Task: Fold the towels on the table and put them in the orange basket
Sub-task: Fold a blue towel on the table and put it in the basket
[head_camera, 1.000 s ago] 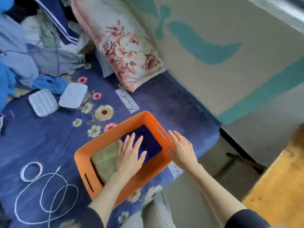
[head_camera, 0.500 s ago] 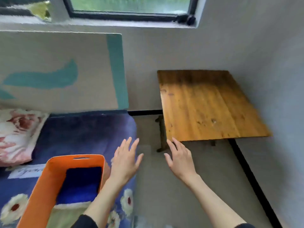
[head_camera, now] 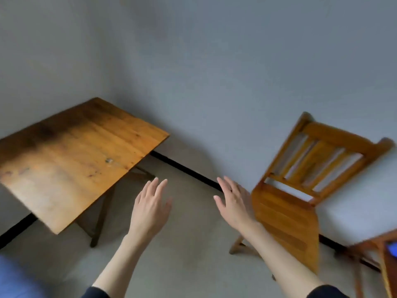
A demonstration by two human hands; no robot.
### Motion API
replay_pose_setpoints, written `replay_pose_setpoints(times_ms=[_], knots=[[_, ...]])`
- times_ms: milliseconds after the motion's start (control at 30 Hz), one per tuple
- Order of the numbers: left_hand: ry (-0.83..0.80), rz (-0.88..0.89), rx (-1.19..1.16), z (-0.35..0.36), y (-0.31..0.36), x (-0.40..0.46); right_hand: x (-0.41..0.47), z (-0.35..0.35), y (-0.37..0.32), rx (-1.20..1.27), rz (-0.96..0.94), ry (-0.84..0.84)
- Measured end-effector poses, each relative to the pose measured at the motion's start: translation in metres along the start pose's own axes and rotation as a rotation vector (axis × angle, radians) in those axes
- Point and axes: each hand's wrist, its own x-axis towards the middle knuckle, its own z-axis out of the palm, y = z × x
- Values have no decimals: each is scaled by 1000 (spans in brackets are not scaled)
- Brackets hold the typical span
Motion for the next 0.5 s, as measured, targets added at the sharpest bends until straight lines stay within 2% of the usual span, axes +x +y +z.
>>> replay_pose_setpoints(times_ms=[200,500], knots=[[-132,344,-116,72,177,26,-82,-55,162,5,355,153],[-402,836,-82,166,382,2,-209,-101,314,-15,800,287]])
